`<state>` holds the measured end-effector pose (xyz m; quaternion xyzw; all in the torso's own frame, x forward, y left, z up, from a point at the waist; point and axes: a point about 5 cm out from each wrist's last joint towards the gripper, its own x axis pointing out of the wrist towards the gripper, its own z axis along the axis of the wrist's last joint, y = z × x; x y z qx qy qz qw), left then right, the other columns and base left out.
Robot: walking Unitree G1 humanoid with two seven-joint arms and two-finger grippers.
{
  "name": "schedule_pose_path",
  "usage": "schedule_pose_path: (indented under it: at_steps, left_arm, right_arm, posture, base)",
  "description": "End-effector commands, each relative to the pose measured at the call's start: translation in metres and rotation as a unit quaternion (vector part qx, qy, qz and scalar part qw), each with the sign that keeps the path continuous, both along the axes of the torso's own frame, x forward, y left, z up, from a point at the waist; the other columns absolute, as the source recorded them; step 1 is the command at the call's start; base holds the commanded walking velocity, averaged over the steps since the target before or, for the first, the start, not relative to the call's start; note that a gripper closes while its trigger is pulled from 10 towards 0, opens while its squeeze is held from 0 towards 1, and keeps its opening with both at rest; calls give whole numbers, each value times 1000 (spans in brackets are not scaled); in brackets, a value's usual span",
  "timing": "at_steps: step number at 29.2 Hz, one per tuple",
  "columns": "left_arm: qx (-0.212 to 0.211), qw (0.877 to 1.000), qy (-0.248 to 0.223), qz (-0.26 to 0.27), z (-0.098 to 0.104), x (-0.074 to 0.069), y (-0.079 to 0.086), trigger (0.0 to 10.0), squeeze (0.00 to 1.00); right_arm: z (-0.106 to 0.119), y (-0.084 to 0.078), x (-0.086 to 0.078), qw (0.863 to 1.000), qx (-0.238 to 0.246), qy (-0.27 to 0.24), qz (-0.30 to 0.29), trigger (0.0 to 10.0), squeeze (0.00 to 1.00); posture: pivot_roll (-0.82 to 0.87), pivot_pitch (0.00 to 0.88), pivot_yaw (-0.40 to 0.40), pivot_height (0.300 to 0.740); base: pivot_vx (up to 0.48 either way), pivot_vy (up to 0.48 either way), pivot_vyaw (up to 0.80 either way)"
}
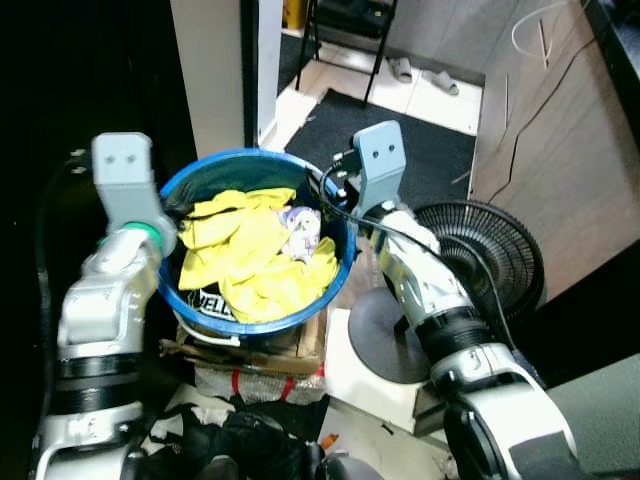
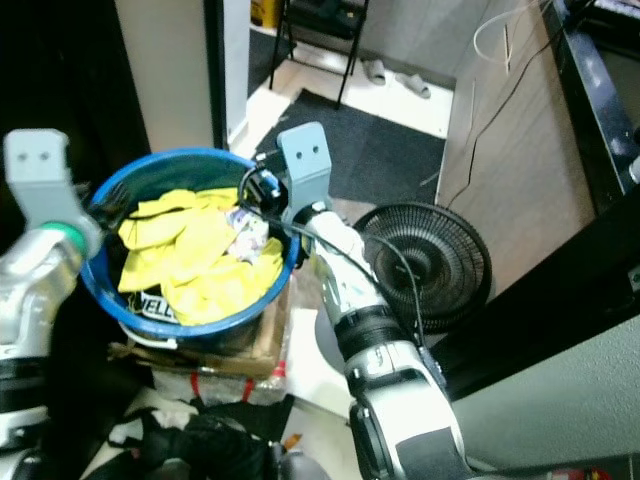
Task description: Clothes washing
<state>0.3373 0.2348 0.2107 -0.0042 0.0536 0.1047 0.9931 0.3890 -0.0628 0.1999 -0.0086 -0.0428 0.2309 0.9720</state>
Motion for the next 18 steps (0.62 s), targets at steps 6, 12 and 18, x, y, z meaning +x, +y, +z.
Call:
schedule_pose_path:
  at_steps: [6, 12, 18]
  left_arm:
    - [6, 999, 38, -39, -4, 8, -15, 10000, 0]
    - [23, 990, 45, -130, 9, 32, -65, 10000, 0]
    - [24, 986, 58, -157, 3, 36, -84, 10000, 0]
  right_arm:
    - [-11, 4, -3, 999, -26, 17, 22, 10000, 0]
    - [7, 0, 5, 999, -29, -14, 14, 10000, 0]
    - [30, -2, 6, 997, -34, -70, -2, 10000, 0]
  posture:
    - [83, 152, -47, 740]
    - [66, 166, -12, 740]
    - [51, 170, 1, 740]
  base:
    - [0, 0, 0]
    - [0, 0, 0]
    - [0, 0, 0]
